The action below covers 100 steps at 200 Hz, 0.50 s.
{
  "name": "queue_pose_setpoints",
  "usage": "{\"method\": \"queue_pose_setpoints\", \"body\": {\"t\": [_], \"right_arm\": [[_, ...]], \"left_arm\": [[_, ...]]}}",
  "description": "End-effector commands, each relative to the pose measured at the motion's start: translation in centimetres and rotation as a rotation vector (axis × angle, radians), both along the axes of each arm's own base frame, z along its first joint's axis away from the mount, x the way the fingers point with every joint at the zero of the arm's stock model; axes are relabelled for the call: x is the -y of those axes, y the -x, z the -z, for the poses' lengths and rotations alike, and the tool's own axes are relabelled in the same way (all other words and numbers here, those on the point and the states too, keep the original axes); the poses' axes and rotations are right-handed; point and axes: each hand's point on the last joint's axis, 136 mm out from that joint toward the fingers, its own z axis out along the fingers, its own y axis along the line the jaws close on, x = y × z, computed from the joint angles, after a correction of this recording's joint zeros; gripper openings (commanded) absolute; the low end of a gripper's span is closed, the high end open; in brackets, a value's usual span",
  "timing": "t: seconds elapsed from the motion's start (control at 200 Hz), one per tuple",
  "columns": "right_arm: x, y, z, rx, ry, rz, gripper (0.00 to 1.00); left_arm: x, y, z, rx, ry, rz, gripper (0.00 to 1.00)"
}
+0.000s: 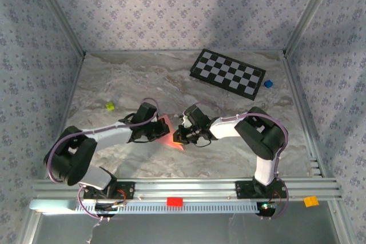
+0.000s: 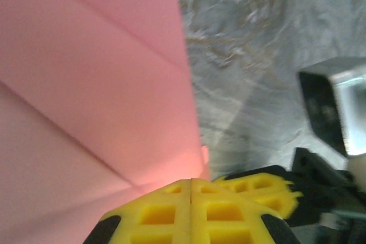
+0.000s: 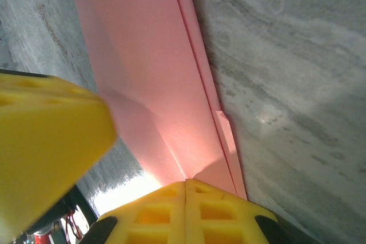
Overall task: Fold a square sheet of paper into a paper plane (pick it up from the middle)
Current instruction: Fourth fold the wing at the center of the table.
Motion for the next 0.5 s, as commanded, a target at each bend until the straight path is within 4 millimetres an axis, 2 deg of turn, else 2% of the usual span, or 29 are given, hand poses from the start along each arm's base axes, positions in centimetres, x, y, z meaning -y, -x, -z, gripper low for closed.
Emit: {"method": "queue_pose_setpoints", "body": {"t": [0.0,0.255,0.375,0.495], "right_arm": [[2.9,2.1,4.0,-0.112,0.153,0.032,0.0],[3.5,2.6,4.7,-0.122,0.173,0.033,0.0],[3.5,2.6,4.8,-0.123,0.175,0.034,0.0],[3.4,2.7,4.9,-0.127,0.174,0.032,0.0]], "left_arm": [[0.2,-0.3,1.0,-0.002,-0.005,-0.019,0.01],[-1.5,-0.3,1.7,0.006,-0.065,-0.055,0.01],[-0.1,-0.4,-0.2,0.042,0.011,-0.008,0.03],[1.8,0.4,-1.5,0.045,0.046,0.079,0.03]]}}
